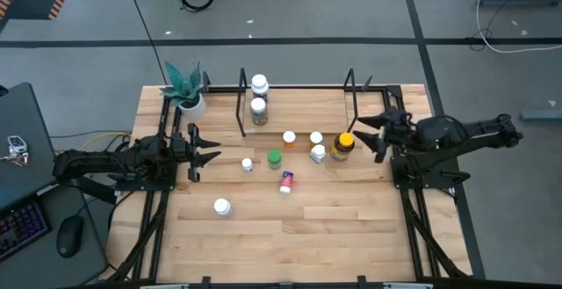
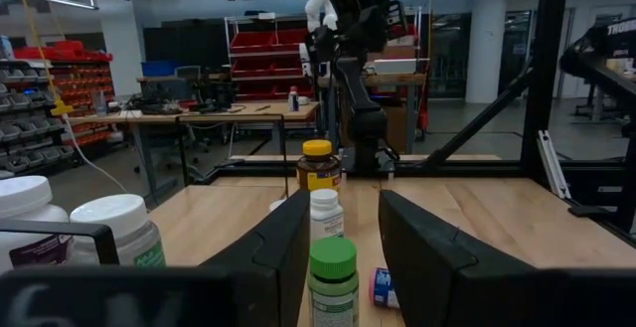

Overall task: Pick and place medicine bottles onto shelf by color
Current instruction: Put the yellow pill bottle on the shelf

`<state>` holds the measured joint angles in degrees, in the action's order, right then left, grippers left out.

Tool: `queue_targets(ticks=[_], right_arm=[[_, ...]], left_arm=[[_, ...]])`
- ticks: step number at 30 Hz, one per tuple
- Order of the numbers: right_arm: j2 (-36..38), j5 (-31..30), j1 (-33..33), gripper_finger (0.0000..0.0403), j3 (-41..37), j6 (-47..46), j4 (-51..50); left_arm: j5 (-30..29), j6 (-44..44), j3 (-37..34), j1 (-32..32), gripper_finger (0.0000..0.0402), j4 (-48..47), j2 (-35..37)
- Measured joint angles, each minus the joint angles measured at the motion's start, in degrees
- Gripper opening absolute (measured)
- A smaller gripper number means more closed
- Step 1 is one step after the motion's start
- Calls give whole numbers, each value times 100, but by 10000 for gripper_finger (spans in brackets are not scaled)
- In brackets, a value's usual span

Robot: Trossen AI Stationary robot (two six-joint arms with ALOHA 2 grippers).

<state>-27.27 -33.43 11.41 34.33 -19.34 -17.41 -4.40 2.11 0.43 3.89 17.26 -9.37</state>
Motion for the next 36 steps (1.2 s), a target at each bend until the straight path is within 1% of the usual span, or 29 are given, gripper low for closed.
queue_targets(ticks=[5,8,11,14,16,20,24,25,28,31,36], right_arm=[[-712,6,-144,266,867,-457,-1400],[-1140,124,-270,272,1366,-817,-2526],[-1582,373,-378,286,1778,-1237,-3496],[-1992,726,-479,306,2069,-1503,-4123],[-2255,851,-563,319,2155,-1563,-4431],[-2768,1083,-759,337,2161,-1438,-4719],[-3199,1291,-913,340,2161,-1127,-4732],[-3290,1434,-988,339,2161,-1069,-4726],[-3521,1853,-1308,338,2161,-914,-4731],[-3713,1994,-1600,338,2161,-723,-4727],[-3970,2406,-2070,347,2161,-482,-4717]], left_arm=[[0,0,0,1,122,0,0],[-1,-1,0,1,122,0,0],[-2,-2,0,1,126,0,0],[-2,-2,0,1,130,0,0],[-2,-2,0,1,133,0,0],[-2,-2,0,1,134,0,0],[0,0,0,-1,135,0,0],[-1,-2,0,1,135,0,0],[-1,-2,0,1,135,0,0],[-2,-2,0,1,133,0,0],[-2,-2,0,1,136,0,0]])
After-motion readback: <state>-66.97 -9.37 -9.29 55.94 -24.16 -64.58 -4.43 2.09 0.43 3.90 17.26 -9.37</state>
